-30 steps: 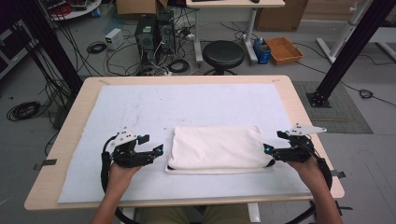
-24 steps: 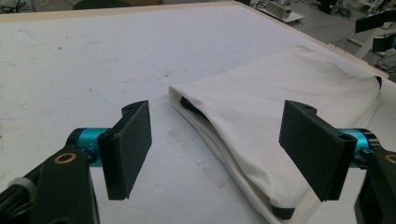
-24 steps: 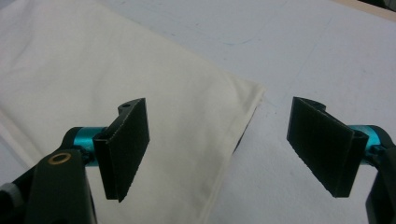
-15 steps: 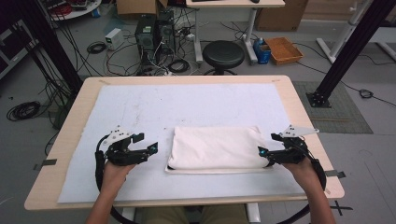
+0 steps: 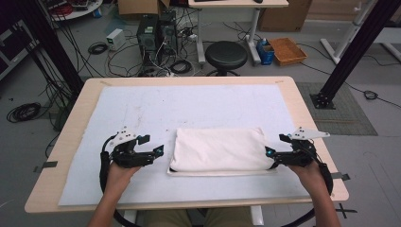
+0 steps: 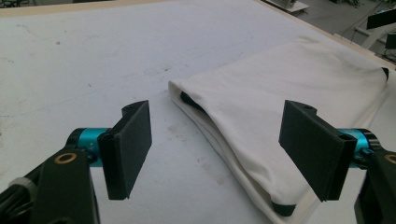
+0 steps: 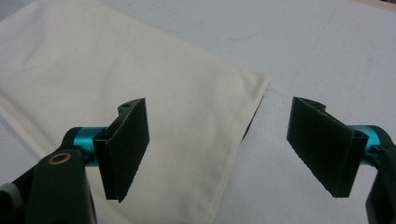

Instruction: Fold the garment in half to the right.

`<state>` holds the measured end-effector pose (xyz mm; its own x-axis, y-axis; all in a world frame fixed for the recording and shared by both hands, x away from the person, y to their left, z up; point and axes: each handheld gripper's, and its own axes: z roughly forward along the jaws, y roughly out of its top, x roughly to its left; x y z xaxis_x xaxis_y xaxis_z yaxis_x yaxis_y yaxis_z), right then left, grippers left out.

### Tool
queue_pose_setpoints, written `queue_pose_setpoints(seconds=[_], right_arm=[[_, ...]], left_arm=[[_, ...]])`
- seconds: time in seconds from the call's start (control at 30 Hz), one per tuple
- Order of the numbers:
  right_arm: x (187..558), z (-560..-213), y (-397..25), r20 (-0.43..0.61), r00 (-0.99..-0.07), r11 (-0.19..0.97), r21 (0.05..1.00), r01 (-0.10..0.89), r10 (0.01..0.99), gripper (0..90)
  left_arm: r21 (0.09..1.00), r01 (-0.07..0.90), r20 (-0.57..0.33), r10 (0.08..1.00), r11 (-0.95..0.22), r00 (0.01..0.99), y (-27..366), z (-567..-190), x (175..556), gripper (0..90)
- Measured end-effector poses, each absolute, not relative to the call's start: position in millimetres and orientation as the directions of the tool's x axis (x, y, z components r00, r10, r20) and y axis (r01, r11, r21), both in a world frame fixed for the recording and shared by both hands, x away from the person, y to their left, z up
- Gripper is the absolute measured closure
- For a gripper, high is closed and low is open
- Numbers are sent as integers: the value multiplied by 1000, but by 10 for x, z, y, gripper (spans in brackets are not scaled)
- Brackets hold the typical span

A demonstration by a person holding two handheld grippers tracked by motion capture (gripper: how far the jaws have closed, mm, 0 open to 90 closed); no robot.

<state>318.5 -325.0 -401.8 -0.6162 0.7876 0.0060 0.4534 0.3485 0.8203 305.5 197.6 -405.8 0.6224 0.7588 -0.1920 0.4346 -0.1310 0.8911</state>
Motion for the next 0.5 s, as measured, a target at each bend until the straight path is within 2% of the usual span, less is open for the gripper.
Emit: queue_pose_setpoints(seconds=[0.33,0.5], right_arm=[[3205,-4035,-3223,0,-622,354,821,447,783,208],[3225,-4051,-3186,15,-628,349,820,453,778,208]], left_arm=[[860,497,-234,773,-119,589,1822,-4151,3001,254],[825,537,-235,758,-176,608,1578,-4250,2980,255]])
